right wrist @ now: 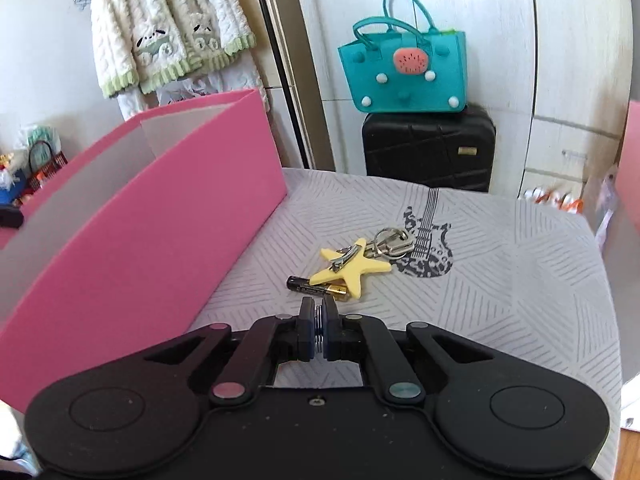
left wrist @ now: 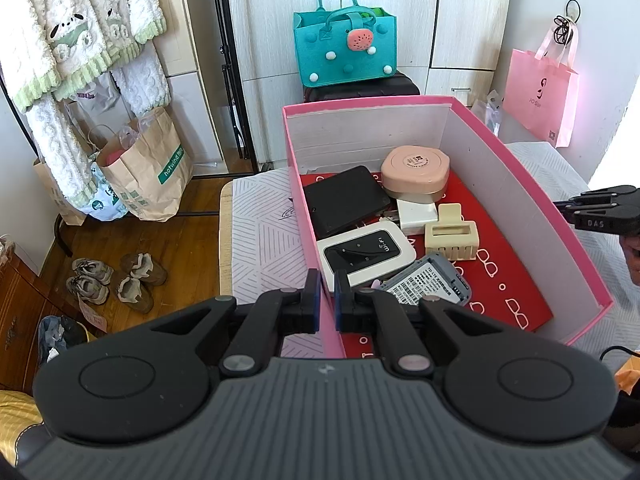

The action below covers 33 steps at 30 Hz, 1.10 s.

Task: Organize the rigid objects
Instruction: 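Grasp the silver keys with the right gripper and lift them, then carry the silver keys into the pink box and release them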

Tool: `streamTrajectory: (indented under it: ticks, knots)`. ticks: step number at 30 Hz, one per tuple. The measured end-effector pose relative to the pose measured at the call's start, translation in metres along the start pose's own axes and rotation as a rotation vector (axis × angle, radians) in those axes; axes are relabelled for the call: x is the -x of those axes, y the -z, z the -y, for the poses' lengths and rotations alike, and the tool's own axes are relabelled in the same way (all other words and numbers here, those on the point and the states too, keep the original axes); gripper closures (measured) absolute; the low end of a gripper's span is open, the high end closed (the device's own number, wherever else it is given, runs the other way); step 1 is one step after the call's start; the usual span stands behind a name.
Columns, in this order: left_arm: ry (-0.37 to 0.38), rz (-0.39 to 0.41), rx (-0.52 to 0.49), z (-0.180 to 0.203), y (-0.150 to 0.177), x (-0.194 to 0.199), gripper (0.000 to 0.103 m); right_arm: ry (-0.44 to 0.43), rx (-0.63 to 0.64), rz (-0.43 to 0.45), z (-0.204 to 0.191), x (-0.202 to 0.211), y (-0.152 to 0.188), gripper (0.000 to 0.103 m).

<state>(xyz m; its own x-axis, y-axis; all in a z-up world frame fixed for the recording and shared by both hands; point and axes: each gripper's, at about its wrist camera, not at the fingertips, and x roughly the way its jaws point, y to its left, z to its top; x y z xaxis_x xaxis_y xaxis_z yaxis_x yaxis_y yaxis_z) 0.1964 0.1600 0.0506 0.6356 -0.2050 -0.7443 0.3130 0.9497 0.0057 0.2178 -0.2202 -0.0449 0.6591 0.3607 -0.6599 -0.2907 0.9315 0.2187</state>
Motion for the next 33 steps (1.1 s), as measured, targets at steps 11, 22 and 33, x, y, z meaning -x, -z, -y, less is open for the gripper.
streamTrajectory:
  ticks: [11,22,33]
  knots:
    - [-0.003,0.001,-0.006,0.000,-0.001,0.000,0.097,-0.084,0.014,0.067,-0.020,0.038,-0.027,0.097]
    - [-0.013,-0.006,-0.026,0.001,0.001,0.000,0.097,-0.244,0.122,0.137,-0.081,0.072,-0.077,0.097]
    - [-0.046,-0.038,-0.114,0.012,-0.002,0.001,0.097,-0.434,0.193,-0.001,-0.152,0.023,-0.075,0.097]
